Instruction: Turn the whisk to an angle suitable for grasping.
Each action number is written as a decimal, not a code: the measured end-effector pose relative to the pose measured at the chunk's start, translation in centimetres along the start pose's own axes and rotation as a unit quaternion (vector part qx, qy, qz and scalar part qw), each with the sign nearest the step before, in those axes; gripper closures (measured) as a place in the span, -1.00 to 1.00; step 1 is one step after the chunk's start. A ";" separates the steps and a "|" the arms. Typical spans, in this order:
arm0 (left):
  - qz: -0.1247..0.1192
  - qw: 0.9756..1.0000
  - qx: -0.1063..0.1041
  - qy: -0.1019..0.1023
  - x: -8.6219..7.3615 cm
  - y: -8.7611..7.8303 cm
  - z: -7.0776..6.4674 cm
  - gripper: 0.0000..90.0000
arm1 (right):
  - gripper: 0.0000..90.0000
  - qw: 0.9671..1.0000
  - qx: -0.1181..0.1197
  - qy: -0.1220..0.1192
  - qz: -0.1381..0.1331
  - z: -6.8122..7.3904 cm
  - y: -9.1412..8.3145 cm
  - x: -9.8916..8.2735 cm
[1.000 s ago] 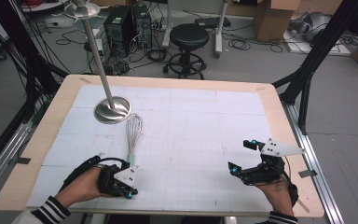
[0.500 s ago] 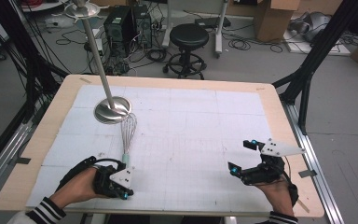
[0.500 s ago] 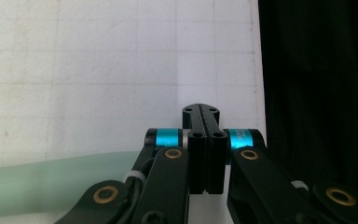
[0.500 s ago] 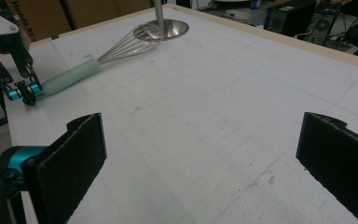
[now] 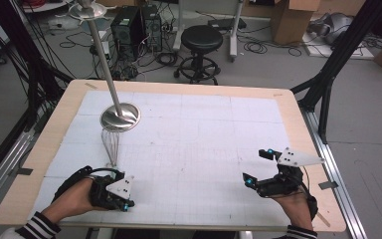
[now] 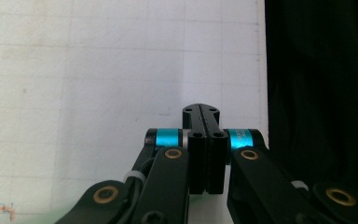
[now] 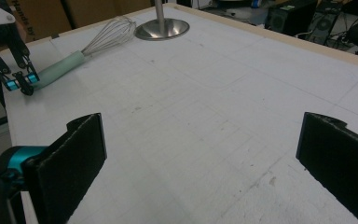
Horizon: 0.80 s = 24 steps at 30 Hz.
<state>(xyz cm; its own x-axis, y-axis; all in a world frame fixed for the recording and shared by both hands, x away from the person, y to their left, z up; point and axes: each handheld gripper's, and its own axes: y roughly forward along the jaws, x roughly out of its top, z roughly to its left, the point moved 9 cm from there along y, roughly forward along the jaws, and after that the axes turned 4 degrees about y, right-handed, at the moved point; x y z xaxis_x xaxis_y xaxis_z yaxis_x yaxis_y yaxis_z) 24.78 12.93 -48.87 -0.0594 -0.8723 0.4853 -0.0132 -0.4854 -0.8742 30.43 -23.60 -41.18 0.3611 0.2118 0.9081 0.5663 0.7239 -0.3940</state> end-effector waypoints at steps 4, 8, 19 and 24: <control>-0.009 1.000 0.006 -0.004 0.0 -0.5 0.2 1.00 | -0.99 1.000 0.000 -0.001 0.001 0.0 0.0 0.0; -0.018 1.000 0.012 -0.007 0.0 -1.1 0.5 1.00 | -0.99 1.000 0.000 0.000 0.001 -0.1 0.0 -0.1; -0.045 0.998 0.044 -0.013 0.1 -3.7 1.3 0.99 | -0.99 1.000 0.000 0.000 0.004 -0.1 0.1 -0.1; -0.058 0.996 0.066 -0.018 0.1 -5.3 2.1 0.97 | -0.99 1.000 0.000 0.000 0.005 -0.1 0.2 -0.2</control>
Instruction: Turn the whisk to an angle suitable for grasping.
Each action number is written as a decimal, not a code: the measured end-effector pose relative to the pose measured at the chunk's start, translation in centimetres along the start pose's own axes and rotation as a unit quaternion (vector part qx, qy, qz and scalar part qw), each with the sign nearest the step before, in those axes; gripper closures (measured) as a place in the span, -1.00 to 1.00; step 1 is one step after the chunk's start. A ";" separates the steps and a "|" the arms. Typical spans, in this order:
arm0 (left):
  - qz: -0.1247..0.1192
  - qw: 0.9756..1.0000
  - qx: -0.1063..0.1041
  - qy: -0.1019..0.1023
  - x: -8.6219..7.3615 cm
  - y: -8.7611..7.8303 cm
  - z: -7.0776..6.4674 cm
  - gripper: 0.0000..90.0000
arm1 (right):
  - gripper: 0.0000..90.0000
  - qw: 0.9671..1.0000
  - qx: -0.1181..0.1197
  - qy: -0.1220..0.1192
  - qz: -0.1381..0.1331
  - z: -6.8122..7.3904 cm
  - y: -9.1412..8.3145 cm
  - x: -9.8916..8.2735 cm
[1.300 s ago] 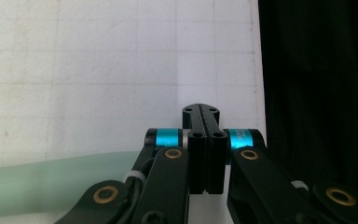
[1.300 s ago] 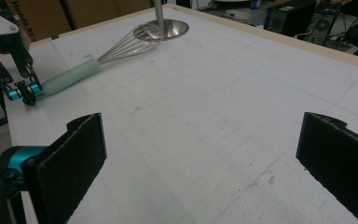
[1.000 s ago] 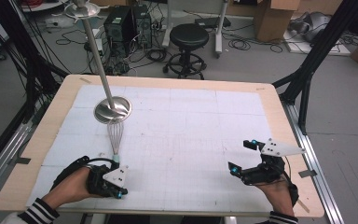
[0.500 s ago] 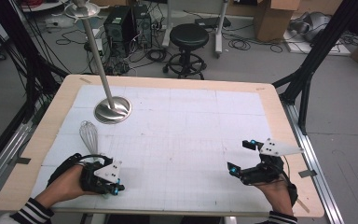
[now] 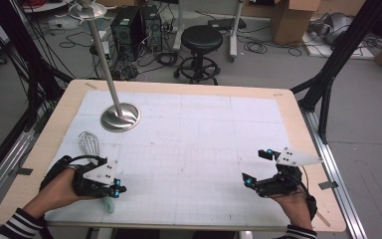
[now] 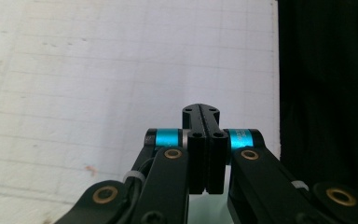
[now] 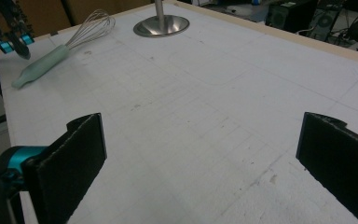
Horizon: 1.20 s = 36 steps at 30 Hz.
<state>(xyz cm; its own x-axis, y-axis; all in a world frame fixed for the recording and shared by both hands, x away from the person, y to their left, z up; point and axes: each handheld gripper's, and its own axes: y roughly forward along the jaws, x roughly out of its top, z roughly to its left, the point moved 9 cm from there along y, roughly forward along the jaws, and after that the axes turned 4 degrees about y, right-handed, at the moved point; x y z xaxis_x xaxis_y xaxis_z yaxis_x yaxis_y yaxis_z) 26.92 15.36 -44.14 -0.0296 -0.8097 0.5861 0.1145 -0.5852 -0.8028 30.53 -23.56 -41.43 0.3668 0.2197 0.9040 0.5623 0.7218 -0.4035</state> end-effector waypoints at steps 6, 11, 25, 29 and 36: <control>-0.013 1.000 0.020 -0.005 0.2 -1.6 0.9 0.94 | -0.99 1.000 0.001 0.001 0.003 0.0 0.1 -0.1; -0.012 1.000 0.026 -0.004 -0.2 -1.9 1.2 0.89 | -0.99 1.000 -0.001 -0.002 0.003 0.0 0.0 -0.2; -0.012 0.999 0.030 -0.001 -0.9 -2.8 1.3 0.87 | -0.99 1.000 0.001 0.000 0.007 0.0 0.2 -0.2; -0.013 0.999 0.035 -0.001 -0.9 -3.3 1.6 0.84 | -0.99 1.000 0.001 0.000 0.007 -0.1 0.3 -0.2; -0.014 0.999 0.044 0.004 -1.1 -3.6 2.3 0.63 | -0.99 1.000 0.000 0.001 0.006 -0.2 0.1 -0.3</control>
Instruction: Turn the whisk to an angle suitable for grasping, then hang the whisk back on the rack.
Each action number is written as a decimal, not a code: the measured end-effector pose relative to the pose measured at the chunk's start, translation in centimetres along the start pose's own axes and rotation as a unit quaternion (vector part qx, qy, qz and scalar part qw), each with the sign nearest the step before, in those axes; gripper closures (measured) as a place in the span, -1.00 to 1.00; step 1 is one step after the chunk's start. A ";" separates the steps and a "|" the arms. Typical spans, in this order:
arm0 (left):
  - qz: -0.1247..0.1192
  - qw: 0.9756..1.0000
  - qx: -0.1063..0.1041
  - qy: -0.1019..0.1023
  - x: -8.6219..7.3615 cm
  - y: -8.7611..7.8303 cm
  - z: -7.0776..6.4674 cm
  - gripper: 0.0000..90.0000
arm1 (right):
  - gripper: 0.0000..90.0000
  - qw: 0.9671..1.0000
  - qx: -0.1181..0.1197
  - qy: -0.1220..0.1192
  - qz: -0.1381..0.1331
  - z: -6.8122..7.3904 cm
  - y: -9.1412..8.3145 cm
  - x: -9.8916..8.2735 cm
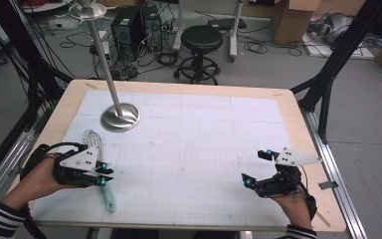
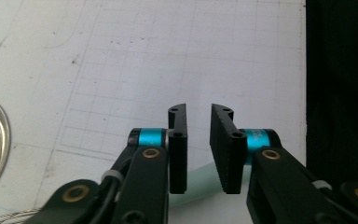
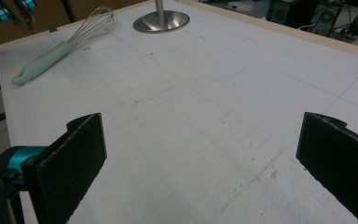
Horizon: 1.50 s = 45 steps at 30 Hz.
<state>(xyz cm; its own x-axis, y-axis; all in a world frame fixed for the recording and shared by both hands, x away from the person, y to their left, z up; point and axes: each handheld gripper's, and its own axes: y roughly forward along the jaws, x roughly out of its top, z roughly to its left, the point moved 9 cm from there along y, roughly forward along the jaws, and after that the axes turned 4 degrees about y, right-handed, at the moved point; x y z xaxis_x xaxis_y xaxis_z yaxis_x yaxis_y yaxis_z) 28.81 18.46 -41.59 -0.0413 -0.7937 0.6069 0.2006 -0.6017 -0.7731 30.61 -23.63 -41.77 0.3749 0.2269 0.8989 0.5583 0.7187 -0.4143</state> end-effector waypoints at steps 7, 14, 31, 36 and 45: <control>-0.008 1.000 0.012 -0.005 -0.1 0.0 0.7 0.34 | -0.99 1.000 0.000 0.001 -0.001 0.0 -0.2 0.0; -0.032 0.999 0.023 -0.012 0.3 -0.6 1.3 -0.36 | -0.99 1.000 0.001 0.005 -0.006 0.0 -0.4 0.1; -0.039 0.999 0.015 -0.024 0.6 -1.2 1.5 -0.96 | -0.99 1.000 0.005 0.000 0.001 0.2 0.0 0.2; -0.034 0.999 0.013 -0.020 0.3 -1.0 1.6 -0.96 | -0.99 1.000 0.006 -0.001 0.003 0.2 0.1 0.2; 0.004 1.000 -0.005 -0.006 -0.8 -0.1 1.6 -0.96 | -0.99 1.000 0.006 -0.001 0.004 0.1 0.1 0.2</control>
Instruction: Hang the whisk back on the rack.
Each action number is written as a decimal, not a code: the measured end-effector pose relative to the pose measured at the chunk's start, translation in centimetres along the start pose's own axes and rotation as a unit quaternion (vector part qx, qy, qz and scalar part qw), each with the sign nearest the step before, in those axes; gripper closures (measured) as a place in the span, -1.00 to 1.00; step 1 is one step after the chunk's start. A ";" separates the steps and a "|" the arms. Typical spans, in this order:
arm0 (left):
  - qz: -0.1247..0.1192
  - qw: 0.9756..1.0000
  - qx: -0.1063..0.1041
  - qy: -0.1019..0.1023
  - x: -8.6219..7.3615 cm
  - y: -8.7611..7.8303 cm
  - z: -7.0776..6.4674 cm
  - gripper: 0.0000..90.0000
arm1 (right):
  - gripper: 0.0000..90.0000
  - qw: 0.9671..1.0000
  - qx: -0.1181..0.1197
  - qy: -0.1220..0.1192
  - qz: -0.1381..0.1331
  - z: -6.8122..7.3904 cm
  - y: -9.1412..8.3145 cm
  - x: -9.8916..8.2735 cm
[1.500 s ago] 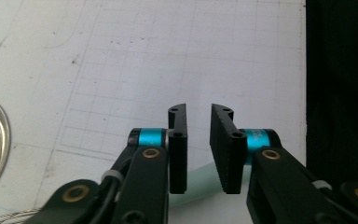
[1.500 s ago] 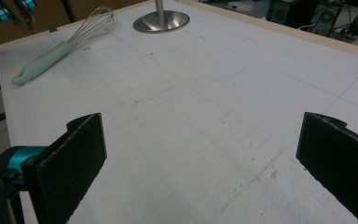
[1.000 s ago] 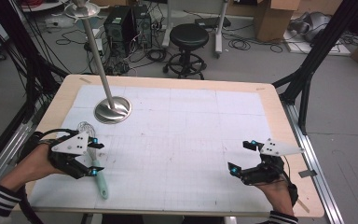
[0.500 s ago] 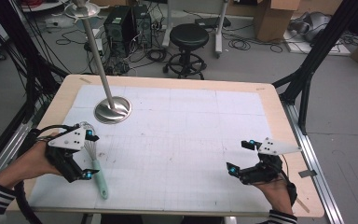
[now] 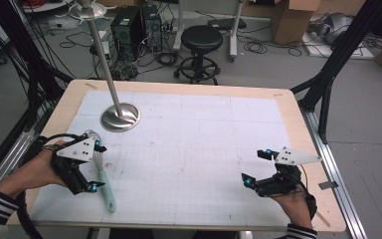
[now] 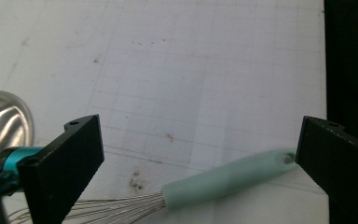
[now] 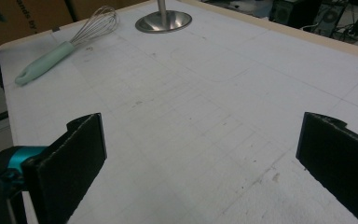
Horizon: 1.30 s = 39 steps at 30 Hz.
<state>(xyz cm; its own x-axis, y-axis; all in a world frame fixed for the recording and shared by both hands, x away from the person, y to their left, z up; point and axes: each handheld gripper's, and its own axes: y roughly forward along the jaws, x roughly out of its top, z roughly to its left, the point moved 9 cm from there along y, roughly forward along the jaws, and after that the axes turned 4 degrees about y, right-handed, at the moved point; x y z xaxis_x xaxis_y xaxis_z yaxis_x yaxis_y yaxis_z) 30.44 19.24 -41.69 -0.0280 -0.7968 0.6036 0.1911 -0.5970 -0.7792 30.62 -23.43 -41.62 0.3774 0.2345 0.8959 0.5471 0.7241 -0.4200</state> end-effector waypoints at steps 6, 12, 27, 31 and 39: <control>0.025 1.000 -0.018 0.002 -0.8 1.2 0.0 -0.96 | -0.99 1.000 0.000 -0.001 0.002 0.0 0.2 0.0; 0.048 0.998 -0.039 0.009 -1.8 2.0 0.1 -0.96 | -0.99 1.000 0.001 -0.003 0.004 0.1 0.2 0.0; 0.100 0.991 -0.074 0.044 -3.9 3.9 -0.2 -0.87 | -0.99 1.000 -0.001 -0.002 0.008 0.2 0.3 -0.2; 0.109 0.990 -0.080 0.044 -4.4 4.2 -0.1 -0.81 | -0.99 1.000 0.000 -0.004 0.010 0.2 0.4 -0.2; 0.128 0.986 -0.097 0.051 -5.3 4.6 -0.5 -0.70 | -0.99 1.000 -0.001 -0.005 0.006 0.1 0.2 -0.2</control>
<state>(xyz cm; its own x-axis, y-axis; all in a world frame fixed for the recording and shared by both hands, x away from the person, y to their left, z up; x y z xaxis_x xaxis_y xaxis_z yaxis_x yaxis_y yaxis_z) 31.02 20.67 -48.52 -0.1043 -0.9229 0.3706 0.0141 -0.3740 -0.9273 30.57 -23.23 -41.84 0.3763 0.2502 0.8921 0.5440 0.7197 -0.4314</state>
